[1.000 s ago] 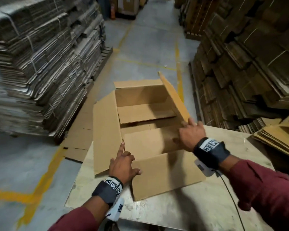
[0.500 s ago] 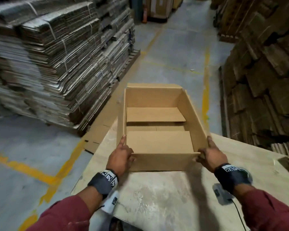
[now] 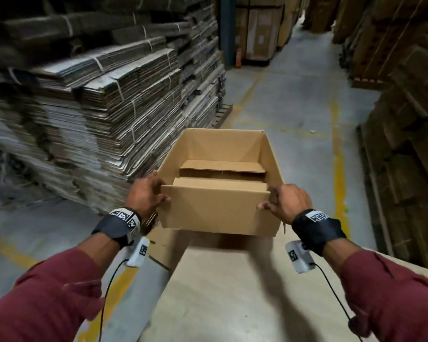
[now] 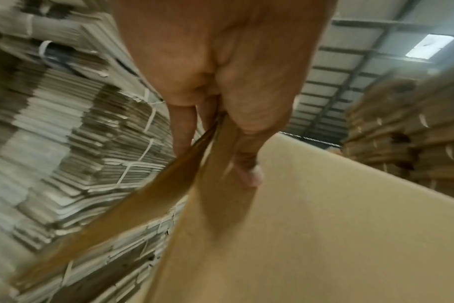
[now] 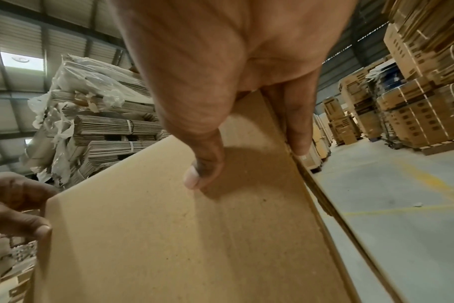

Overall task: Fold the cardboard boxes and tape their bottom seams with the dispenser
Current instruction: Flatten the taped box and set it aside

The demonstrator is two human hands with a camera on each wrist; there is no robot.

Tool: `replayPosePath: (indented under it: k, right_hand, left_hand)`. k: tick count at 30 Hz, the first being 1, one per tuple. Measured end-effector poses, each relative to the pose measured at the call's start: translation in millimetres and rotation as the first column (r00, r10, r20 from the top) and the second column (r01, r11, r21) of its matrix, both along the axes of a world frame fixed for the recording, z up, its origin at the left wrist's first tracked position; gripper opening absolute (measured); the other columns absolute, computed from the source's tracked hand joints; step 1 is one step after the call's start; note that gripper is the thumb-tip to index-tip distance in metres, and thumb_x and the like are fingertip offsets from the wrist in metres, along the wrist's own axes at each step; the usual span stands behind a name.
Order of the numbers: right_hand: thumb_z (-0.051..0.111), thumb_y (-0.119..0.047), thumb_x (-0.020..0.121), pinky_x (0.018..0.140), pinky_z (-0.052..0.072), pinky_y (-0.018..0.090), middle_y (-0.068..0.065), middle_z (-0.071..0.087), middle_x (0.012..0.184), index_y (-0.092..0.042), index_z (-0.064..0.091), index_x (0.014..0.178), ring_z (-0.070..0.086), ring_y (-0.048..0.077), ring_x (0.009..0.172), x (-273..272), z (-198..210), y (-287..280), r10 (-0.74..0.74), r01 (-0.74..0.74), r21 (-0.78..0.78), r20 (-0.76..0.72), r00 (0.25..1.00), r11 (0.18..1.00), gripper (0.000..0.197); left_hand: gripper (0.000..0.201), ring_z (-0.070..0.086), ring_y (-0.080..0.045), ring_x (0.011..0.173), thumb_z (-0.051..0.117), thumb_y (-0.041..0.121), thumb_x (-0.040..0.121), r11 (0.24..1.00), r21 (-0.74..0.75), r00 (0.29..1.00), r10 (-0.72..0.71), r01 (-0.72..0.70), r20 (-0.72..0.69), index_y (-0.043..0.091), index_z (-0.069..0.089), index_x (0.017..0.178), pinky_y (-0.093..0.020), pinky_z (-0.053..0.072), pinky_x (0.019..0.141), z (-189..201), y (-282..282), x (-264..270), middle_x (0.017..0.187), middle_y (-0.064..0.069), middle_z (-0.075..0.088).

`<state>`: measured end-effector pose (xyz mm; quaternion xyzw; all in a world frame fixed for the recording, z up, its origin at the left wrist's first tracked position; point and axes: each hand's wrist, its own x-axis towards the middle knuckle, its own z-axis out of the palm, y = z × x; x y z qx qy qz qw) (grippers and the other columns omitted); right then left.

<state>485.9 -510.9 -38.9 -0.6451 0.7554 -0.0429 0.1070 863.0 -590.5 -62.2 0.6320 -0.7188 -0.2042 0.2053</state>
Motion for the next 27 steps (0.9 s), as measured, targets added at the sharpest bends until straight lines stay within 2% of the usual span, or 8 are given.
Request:
replayPosePath:
  k: [2, 4, 6, 10, 14, 18, 22, 27]
  right_hand:
    - [0.073, -0.062, 0.083, 0.076, 0.053, 0.036, 0.009, 0.072, 0.106, -0.027, 0.069, 0.113, 0.067, 0.036, 0.098, 34, -12, -32, -0.004, 0.004, 0.010, -0.008, 1.000, 1.000, 0.047]
    - [0.070, -0.062, 0.085, 0.068, 0.048, 0.033, 0.007, 0.071, 0.100, -0.027, 0.067, 0.108, 0.067, 0.033, 0.092, 64, -29, -67, 0.004, -0.002, 0.030, -0.051, 0.999, 1.000, 0.042]
    - [0.068, -0.061, 0.088, 0.066, 0.042, 0.032, 0.006, 0.068, 0.098, -0.028, 0.064, 0.107, 0.067, 0.031, 0.090, 88, -48, -109, 0.002, 0.005, 0.075, -0.088, 0.996, 0.997, 0.038]
    - [0.070, -0.053, 0.087, 0.079, 0.051, 0.037, 0.009, 0.067, 0.110, -0.032, 0.062, 0.120, 0.066, 0.035, 0.101, 121, -77, -204, -0.031, 0.048, 0.151, -0.112, 0.993, 0.987, 0.040]
    - [0.075, -0.054, 0.083, 0.082, 0.052, 0.039, 0.011, 0.067, 0.115, -0.034, 0.062, 0.125, 0.066, 0.037, 0.104, 162, -108, -284, -0.051, 0.076, 0.223, -0.116, 0.992, 0.972, 0.048]
    - [0.075, -0.039, 0.083, 0.086, 0.056, 0.042, 0.013, 0.066, 0.117, -0.021, 0.064, 0.120, 0.065, 0.039, 0.105, 202, -144, -356, -0.136, 0.159, 0.239, -0.108, 0.985, 0.958, 0.043]
    - [0.081, -0.029, 0.079, 0.089, 0.053, 0.040, 0.012, 0.064, 0.121, -0.016, 0.064, 0.121, 0.064, 0.036, 0.112, 226, -181, -404, -0.180, 0.202, 0.316, -0.099, 0.979, 0.927, 0.047]
    - [0.080, -0.022, 0.080, 0.088, 0.055, 0.042, 0.017, 0.065, 0.122, -0.012, 0.063, 0.120, 0.065, 0.039, 0.110, 234, -261, -414, -0.283, 0.283, 0.416, -0.063, 0.957, 0.864, 0.045]
  left_hand:
    - [0.033, 0.067, -0.018, 0.107, 0.090, 0.009, 0.074, 1.000, -0.002, 1.000, 0.001, -0.001, 0.017, 0.031, 0.070, 0.088, -0.041, 0.055, 0.101, -17, -40, 30, 0.136, 0.002, 0.065]
    - [0.033, 0.065, -0.015, 0.108, 0.089, 0.009, 0.076, 1.000, 0.014, 0.999, 0.008, -0.008, 0.035, 0.024, 0.074, 0.101, -0.043, 0.055, 0.102, -44, -80, 59, 0.139, 0.008, 0.062]
    - [0.041, 0.069, -0.022, 0.108, 0.089, 0.013, 0.077, 0.999, 0.044, 0.998, -0.011, 0.009, 0.059, 0.018, 0.074, 0.114, -0.045, 0.057, 0.099, -80, -126, 86, 0.136, 0.004, 0.065]
    - [0.037, 0.069, -0.027, 0.116, 0.095, 0.025, 0.069, 0.994, 0.102, 0.995, -0.038, 0.029, 0.087, 0.020, 0.080, 0.102, -0.040, 0.056, 0.099, -146, -210, 121, 0.149, -0.002, 0.058]
    - [0.035, 0.071, -0.030, 0.110, 0.095, 0.027, 0.069, 0.985, 0.174, 0.998, 0.000, -0.011, 0.064, 0.018, 0.081, 0.100, -0.036, 0.057, 0.092, -189, -268, 148, 0.149, -0.007, 0.058]
    - [0.035, 0.073, -0.027, 0.093, 0.096, 0.030, 0.067, 0.972, 0.232, 0.999, -0.032, 0.022, 0.038, 0.016, 0.081, 0.095, -0.031, 0.055, 0.078, -231, -304, 180, 0.116, -0.006, 0.076]
    - [0.030, 0.072, -0.024, 0.080, 0.096, 0.027, 0.066, 0.957, 0.289, 0.999, -0.023, 0.033, -0.036, 0.018, 0.080, 0.090, -0.034, 0.057, 0.072, -268, -333, 208, 0.093, 0.000, 0.077]
    - [0.029, 0.074, -0.031, 0.093, 0.095, 0.021, 0.065, 0.945, 0.323, 0.999, -0.052, 0.050, -0.003, 0.017, 0.080, 0.090, -0.038, 0.059, 0.077, -311, -363, 218, 0.115, -0.006, 0.074]
